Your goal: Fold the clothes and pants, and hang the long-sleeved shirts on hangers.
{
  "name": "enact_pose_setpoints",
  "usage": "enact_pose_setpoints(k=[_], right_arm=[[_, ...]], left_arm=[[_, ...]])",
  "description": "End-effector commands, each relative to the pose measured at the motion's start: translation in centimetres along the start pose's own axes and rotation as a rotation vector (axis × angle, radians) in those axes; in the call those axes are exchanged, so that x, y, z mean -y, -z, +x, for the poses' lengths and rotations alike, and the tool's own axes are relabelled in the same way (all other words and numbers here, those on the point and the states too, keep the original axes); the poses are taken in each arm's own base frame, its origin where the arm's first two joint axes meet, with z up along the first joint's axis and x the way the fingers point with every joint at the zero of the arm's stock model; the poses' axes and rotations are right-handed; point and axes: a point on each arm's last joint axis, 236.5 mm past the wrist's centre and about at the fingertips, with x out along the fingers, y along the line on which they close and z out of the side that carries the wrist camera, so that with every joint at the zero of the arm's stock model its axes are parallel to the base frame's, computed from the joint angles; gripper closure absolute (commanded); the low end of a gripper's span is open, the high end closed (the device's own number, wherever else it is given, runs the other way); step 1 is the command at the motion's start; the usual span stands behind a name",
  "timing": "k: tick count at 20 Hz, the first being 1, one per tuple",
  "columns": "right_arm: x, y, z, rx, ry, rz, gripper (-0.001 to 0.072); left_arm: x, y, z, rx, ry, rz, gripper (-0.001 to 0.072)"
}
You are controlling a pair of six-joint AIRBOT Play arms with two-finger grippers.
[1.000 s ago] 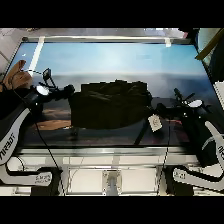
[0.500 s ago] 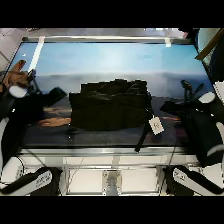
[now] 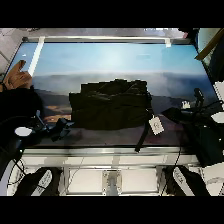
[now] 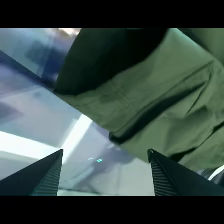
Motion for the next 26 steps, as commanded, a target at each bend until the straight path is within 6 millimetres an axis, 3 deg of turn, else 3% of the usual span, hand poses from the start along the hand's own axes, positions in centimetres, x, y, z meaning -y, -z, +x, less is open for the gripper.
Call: enact_pose_setpoints(k=[1, 5, 9, 12, 13, 15, 17, 21, 22, 23, 25, 26], right_arm=[[-2.4, -0.8, -0.3, 0.050, -0.102, 0.009, 0.0356], [-2.8, -0.9, -0.4, 0.055, -0.116, 0.016, 0.0356], [-3.2, -1.1, -0.4, 0.062, -0.135, 0.025, 0.0356], [-3.3, -1.0, -0.4, 0.056, -0.139, 0.026, 0.0356], [-3.3, -0.9, -0.4, 0.053, -0.141, 0.026, 0.0357], [-3.4, -0.7, -0.4, 0.045, -0.143, 0.024, 0.0357], [-3.2, -0.7, -0.4, 0.047, -0.133, 0.020, 0.0357], [0.9, -0.3, 1.1, 0.073, -0.011, 0.064, 0.0354], [1.6, -0.2, 2.0, 0.098, -0.021, 0.134, 0.0278], [1.9, 0.9, 3.0, 0.066, -0.041, 0.188, 0.0266], [0.5, 5.7, 5.0, -0.122, -0.138, 0.236, 0.0180], [-0.4, 7.7, 5.8, -0.187, -0.175, 0.234, 0.0181]], left_arm=[[-0.2, -0.3, 1.5, 0.054, 0.019, -0.060, 0.0120], [0.9, -1.7, 3.8, 0.152, 0.032, -0.099, 0.0121], [0.6, -0.3, 6.2, 0.125, -0.020, -0.069, 0.0122], [0.2, -0.3, 6.8, 0.124, -0.035, -0.099, 0.0129], [0.3, -0.6, 6.8, 0.136, -0.029, -0.110, 0.0248], [0.9, -1.3, 6.6, 0.156, -0.019, -0.107, 0.0701], [1.8, -1.8, 6.5, 0.165, -0.002, -0.099, 0.0697], [4.2, -2.6, 6.2, 0.168, 0.040, -0.038, 0.0698], [4.7, -2.6, 6.1, 0.165, 0.047, -0.028, 0.0697], [4.9, -2.6, 6.1, 0.160, 0.053, -0.026, 0.0697], [4.9, -2.3, 6.1, 0.150, 0.053, -0.022, 0.0697], [5.0, -2.2, 6.1, 0.144, 0.054, -0.022, 0.0697]])
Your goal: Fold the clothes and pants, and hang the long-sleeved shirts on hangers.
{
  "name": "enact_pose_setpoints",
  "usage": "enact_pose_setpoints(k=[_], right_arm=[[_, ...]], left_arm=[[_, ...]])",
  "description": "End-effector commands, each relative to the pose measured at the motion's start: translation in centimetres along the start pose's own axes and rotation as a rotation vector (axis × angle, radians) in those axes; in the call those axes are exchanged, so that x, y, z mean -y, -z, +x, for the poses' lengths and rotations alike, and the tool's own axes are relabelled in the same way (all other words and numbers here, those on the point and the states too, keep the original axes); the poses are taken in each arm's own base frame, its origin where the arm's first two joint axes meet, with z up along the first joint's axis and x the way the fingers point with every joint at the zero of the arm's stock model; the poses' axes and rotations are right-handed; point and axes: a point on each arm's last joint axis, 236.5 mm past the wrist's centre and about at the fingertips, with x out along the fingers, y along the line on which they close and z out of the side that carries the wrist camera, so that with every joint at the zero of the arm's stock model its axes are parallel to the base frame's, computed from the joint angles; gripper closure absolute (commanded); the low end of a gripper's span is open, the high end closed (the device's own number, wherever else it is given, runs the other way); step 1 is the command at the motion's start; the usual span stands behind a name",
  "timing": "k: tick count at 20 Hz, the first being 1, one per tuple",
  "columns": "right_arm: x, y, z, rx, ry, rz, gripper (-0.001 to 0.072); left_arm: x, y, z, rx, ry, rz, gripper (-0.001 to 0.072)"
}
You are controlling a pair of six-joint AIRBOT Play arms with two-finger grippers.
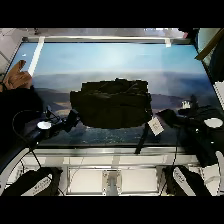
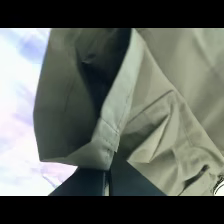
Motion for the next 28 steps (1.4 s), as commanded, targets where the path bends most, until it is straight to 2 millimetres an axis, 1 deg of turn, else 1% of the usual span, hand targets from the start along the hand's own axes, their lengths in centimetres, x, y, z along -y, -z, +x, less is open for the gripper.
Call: enact_pose_setpoints(k=[1, 2, 3, 4, 7, 9, 10, 11, 13, 15, 16, 17, 19, 21, 23, 25, 28], right_arm=[[0.1, 5.1, 3.0, -0.146, -0.062, 0.064, 0.0182], [0.7, 4.7, 3.7, -0.095, -0.046, 0.090, 0.0182], [1.0, 3.8, 4.2, -0.031, -0.052, 0.156, 0.0182], [1.1, 3.5, 4.5, 0.011, -0.075, 0.216, 0.0181], [1.3, 4.2, 4.9, 0.017, -0.104, 0.286, 0.0182], [2.1, 3.1, 4.9, 0.070, -0.079, 0.306, 0.0225], [2.4, 2.6, 4.9, 0.093, -0.072, 0.342, 0.0225], [2.4, 2.5, 4.9, 0.096, -0.074, 0.361, 0.0225], [2.0, 3.7, 5.2, 0.050, -0.073, 0.347, 0.0227], [2.2, 5.1, 5.8, 0.007, -0.030, 0.352, 0.0228], [2.2, 5.3, 6.1, 0.005, -0.017, 0.358, 0.0228], [2.4, 5.0, 6.3, 0.029, -0.001, 0.349, 0.0228], [3.6, 2.9, 6.3, 0.132, 0.041, 0.390, 0.0228], [4.9, 1.1, 5.9, 0.223, 0.080, 0.423, 0.0229], [5.6, 0.4, 5.7, 0.263, 0.099, 0.446, 0.0232], [5.9, -0.1, 5.5, 0.286, 0.102, 0.470, 0.0233], [5.9, -0.2, 5.5, 0.291, 0.102, 0.474, 0.0233]], left_arm=[[0.5, 0.3, 0.0, -0.017, 0.009, 0.016, 0.0698], [0.5, 0.3, 0.0, -0.017, 0.009, 0.016, 0.0697], [0.5, 0.3, 0.0, -0.017, 0.009, 0.016, 0.0697], [0.5, 0.4, 0.0, -0.020, 0.010, 0.016, 0.0698], [0.5, 0.4, 0.0, -0.019, 0.010, 0.016, 0.0698], [0.5, 0.4, 0.0, -0.021, 0.010, 0.016, 0.0697], [0.5, 0.5, 0.0, -0.024, 0.010, 0.016, 0.0697], [0.5, 0.5, 0.0, -0.024, 0.010, 0.016, 0.0697], [0.5, 0.5, 0.0, -0.024, 0.010, 0.016, 0.0697], [0.5, 0.5, 0.0, -0.024, 0.010, 0.016, 0.0697], [0.5, 0.5, 0.0, -0.024, 0.010, 0.016, 0.0697], [0.5, 0.5, 0.0, -0.024, 0.010, 0.016, 0.0697], [0.5, 0.5, 0.0, -0.024, 0.010, 0.016, 0.0697], [0.5, 0.5, 0.0, -0.024, 0.010, 0.016, 0.0697], [0.5, 0.5, 0.0, -0.024, 0.010, 0.016, 0.0697], [0.5, 0.5, 0.0, -0.024, 0.010, 0.016, 0.0697], [0.5, 0.5, 0.0, -0.024, 0.010, 0.016, 0.0697]])
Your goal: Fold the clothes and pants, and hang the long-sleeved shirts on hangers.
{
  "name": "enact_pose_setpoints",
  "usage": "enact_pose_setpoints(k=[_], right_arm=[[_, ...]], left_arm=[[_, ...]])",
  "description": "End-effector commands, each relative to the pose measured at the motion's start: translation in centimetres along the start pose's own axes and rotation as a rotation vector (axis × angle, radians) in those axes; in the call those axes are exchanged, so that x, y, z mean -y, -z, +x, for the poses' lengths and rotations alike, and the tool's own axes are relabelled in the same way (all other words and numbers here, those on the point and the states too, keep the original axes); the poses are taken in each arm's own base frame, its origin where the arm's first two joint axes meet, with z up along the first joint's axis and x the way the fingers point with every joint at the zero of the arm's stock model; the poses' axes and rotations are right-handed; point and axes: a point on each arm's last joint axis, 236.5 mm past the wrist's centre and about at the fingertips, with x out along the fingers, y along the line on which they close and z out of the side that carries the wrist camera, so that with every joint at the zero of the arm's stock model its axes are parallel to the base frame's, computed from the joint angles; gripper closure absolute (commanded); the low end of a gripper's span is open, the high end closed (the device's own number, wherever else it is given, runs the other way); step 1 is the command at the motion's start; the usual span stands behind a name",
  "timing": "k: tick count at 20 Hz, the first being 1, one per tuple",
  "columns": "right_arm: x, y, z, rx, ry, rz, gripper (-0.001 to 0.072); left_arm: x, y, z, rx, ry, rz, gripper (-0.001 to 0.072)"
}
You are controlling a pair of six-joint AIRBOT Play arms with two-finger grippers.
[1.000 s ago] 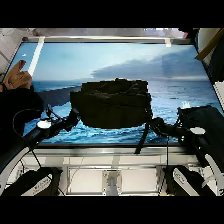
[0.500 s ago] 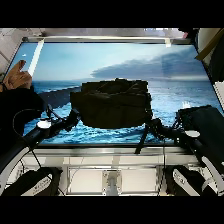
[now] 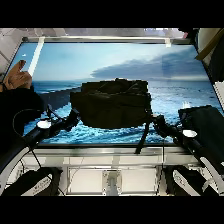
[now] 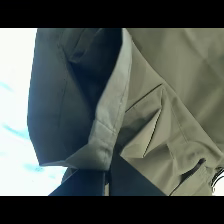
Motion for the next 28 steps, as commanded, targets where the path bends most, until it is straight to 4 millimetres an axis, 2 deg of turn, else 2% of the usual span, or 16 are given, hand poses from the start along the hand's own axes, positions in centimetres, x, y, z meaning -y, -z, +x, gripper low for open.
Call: enact_pose_setpoints(k=[1, 4, 6, 8, 11, 13, 14, 17, 19, 20, 21, 25, 27, 28], right_arm=[[0.0, -1.0, 0.0, 0.042, 0.005, 0.019, 0.0233], [0.0, -0.9, 0.0, 0.040, 0.003, 0.021, 0.0234], [-0.2, -0.8, 0.0, 0.033, -0.002, 0.029, 0.0263], [-0.1, 0.2, 0.1, -0.008, -0.003, 0.020, 0.0261], [1.4, 1.2, 1.0, -0.058, 0.041, 0.058, 0.0258], [1.8, 1.2, 1.6, -0.070, 0.060, 0.044, 0.0258], [1.4, 0.7, 1.9, -0.064, 0.056, 0.030, 0.0258], [-1.3, -1.4, 2.9, -0.041, 0.016, -0.016, 0.0259], [-2.8, -1.9, 3.4, -0.055, -0.003, -0.033, 0.0279], [-3.4, -2.1, 3.5, -0.058, -0.014, -0.040, 0.0445], [-4.1, -2.3, 3.4, -0.058, -0.030, -0.064, 0.0688], [-8.0, -3.5, 2.3, -0.029, -0.107, -0.173, 0.0690], [-11.2, -3.7, 0.8, -0.021, -0.169, -0.301, 0.0691], [-13.3, -3.7, -0.5, -0.018, -0.204, -0.385, 0.0691]], left_arm=[[0.0, 0.0, 0.0, 0.000, 0.000, 0.001, 0.0697], [0.0, 0.0, 0.0, 0.000, 0.000, 0.001, 0.0697], [0.0, 0.0, 0.0, 0.000, 0.000, 0.001, 0.0697], [0.0, 0.0, 0.0, 0.000, 0.000, 0.001, 0.0697], [0.0, 0.0, 0.0, 0.000, 0.000, 0.001, 0.0697], [0.0, 0.0, 0.0, 0.000, 0.000, 0.001, 0.0697], [0.0, 0.0, 0.0, 0.000, 0.000, 0.000, 0.0697], [0.0, 0.0, 0.0, 0.000, 0.000, 0.001, 0.0697], [0.0, 0.0, 0.0, 0.000, 0.000, 0.001, 0.0697], [0.0, 0.0, 0.0, 0.000, 0.000, 0.001, 0.0697], [0.0, 0.0, 0.0, 0.000, 0.000, 0.006, 0.0697], [0.9, -1.4, -1.1, 0.048, 0.030, 0.104, 0.0698], [2.5, -2.7, -2.6, 0.100, 0.078, 0.124, 0.0699], [3.9, -3.2, -3.8, 0.130, 0.114, 0.170, 0.0700]])
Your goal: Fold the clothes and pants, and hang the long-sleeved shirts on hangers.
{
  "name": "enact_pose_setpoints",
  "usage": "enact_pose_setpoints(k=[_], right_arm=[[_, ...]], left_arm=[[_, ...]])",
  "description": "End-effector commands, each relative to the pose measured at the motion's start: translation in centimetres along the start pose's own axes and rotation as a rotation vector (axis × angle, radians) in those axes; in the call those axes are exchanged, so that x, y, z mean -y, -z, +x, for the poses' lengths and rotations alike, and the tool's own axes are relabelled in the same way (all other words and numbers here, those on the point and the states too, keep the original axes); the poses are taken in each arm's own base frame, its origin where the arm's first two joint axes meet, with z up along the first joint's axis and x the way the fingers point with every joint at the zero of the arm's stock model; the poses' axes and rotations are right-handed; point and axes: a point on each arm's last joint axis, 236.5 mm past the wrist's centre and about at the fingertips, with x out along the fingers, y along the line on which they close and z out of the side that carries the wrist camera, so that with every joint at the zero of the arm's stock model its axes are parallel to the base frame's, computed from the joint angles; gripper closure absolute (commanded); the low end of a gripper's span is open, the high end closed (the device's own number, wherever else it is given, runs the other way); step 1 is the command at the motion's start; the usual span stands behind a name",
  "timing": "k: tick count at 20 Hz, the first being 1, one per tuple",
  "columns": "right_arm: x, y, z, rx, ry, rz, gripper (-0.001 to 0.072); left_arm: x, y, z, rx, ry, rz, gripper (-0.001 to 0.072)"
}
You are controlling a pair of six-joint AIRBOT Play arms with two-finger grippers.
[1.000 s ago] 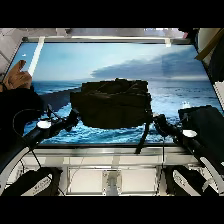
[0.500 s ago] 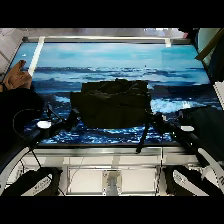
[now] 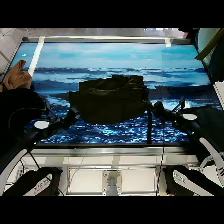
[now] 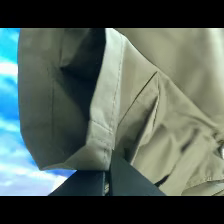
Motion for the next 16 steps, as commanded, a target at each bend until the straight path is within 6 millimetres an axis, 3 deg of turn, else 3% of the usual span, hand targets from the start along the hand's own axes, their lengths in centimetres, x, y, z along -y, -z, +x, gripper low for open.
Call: enact_pose_setpoints(k=[1, 3, 5, 8, 10, 11, 13, 16], right_arm=[[-6.5, -1.2, -2.8, 0.005, -0.107, -0.249, 0.0692], [-12.2, -1.6, -7.0, 0.036, -0.187, -0.451, 0.0692], [-18.3, -1.3, -12.7, 0.089, -0.268, -0.633, 0.0692], [-26.4, 2.0, -22.9, 0.158, -0.416, -0.872, 0.0692], [-30.6, 3.8, -29.4, 0.248, -0.496, -0.959, 0.0693], [-31.8, 4.4, -31.9, 0.292, -0.510, -0.989, 0.0693], [-32.4, 5.0, -34.1, 0.300, -0.492, -0.985, 0.0693], [-30.9, 6.6, -32.6, 0.142, -0.461, -0.909, 0.0694]], left_arm=[[3.8, -2.4, -2.9, 0.090, 0.096, 0.125, 0.0700], [8.6, -4.1, -6.2, 0.163, 0.186, 0.266, 0.0701], [14.8, -5.0, -10.8, 0.220, 0.288, 0.435, 0.0702], [24.5, -5.7, -20.4, 0.356, 0.412, 0.724, 0.0702], [28.6, -7.4, -27.2, 0.521, 0.397, 0.859, 0.0702], [29.5, -8.2, -30.0, 0.584, 0.353, 0.889, 0.0702], [29.9, -9.2, -33.5, 0.650, 0.272, 0.918, 0.0702], [31.3, -8.6, -35.2, 0.661, 0.319, 0.915, 0.0702]])
